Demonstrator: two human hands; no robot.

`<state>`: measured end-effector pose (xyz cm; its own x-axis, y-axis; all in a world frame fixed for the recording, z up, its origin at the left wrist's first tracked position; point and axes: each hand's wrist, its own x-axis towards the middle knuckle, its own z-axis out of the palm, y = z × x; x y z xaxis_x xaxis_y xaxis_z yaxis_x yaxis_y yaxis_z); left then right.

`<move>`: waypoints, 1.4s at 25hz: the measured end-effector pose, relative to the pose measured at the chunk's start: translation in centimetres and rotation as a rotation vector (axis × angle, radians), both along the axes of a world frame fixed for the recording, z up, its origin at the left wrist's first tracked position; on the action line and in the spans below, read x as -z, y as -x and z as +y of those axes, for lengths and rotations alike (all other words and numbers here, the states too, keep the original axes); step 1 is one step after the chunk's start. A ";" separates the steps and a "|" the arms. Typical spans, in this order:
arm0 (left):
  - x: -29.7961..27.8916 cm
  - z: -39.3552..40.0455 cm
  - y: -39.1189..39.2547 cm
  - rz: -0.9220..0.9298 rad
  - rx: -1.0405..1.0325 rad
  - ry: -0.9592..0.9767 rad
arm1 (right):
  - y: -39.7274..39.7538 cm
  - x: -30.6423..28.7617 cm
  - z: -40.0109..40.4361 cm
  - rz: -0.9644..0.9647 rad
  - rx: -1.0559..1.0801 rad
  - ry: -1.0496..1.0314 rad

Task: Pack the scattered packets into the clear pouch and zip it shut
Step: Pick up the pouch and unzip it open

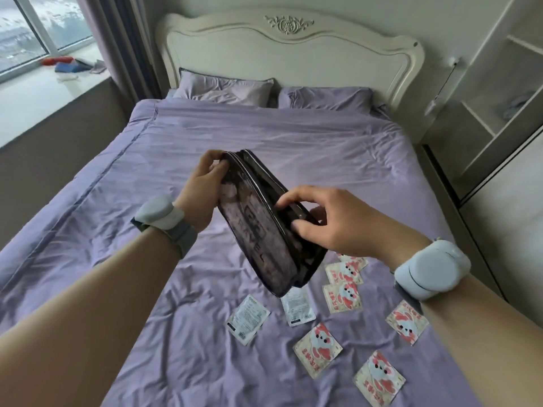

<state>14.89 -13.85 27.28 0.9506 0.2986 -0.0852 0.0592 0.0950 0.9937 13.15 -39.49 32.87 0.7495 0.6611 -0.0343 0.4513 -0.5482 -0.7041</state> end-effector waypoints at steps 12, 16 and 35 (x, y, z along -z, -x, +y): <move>15.0 -9.1 3.6 0.433 -0.072 0.012 | 3.0 16.6 -5.7 -0.209 -0.085 -0.223; 17.3 -12.1 5.4 0.516 0.020 0.180 | 5.4 21.3 -6.0 -0.478 -0.181 -0.203; 24.3 -16.3 9.2 0.053 -0.114 -0.472 | -2.3 26.2 -3.7 0.333 0.341 -0.115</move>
